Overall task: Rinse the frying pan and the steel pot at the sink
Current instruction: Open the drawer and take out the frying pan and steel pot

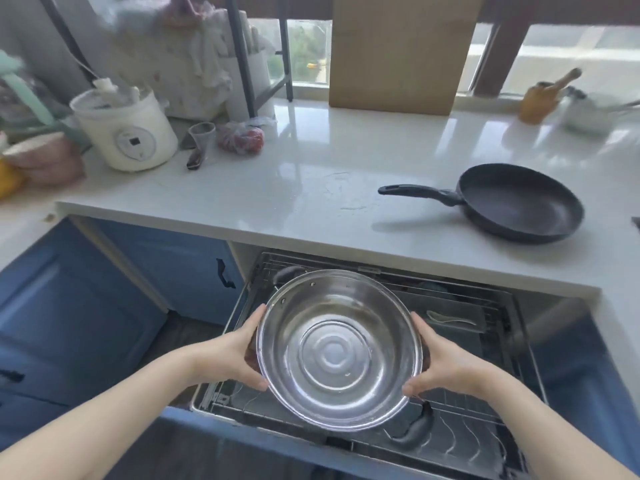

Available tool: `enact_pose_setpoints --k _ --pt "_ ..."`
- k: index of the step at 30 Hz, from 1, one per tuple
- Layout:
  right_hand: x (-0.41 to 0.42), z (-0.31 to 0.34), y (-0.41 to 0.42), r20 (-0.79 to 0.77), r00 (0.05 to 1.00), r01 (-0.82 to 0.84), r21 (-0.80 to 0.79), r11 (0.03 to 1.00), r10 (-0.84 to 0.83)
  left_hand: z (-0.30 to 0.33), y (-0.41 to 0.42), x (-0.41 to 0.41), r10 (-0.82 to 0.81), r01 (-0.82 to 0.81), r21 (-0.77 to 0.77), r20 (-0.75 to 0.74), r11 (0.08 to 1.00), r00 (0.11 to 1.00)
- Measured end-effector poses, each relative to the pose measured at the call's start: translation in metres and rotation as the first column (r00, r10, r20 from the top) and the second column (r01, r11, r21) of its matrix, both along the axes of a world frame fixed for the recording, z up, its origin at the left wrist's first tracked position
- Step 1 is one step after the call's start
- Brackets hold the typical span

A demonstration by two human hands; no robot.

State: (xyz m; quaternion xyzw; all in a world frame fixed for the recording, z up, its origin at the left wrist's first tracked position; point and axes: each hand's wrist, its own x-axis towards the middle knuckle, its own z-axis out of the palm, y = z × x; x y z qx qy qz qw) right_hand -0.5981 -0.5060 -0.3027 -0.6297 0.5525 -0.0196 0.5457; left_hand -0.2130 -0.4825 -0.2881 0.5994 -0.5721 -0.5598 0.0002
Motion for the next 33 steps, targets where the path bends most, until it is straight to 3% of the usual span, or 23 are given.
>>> enact_pose_setpoints --k 8,16,24,33 --pt "-0.014 0.083 0.014 0.024 0.999 -0.029 -0.111 0.993 0.031 0.08 0.004 -0.006 -0.081 0.074 -0.149 -0.039 0.986 0.996" --pt "0.026 0.156 -0.08 0.148 0.982 -0.067 -0.293 0.954 0.115 0.145 -0.078 0.037 -0.054 -0.019 -0.256 -0.274 0.967 0.96" --pt "0.094 0.132 -0.207 0.09 0.983 -0.13 -0.278 0.952 0.161 0.111 -0.186 0.096 0.029 -0.092 -0.21 -0.284 0.973 0.958" --pt "0.111 0.098 -0.28 -0.01 0.995 -0.095 -0.212 0.973 0.095 0.074 -0.264 0.109 0.05 -0.105 -0.177 -0.288 0.979 0.956"
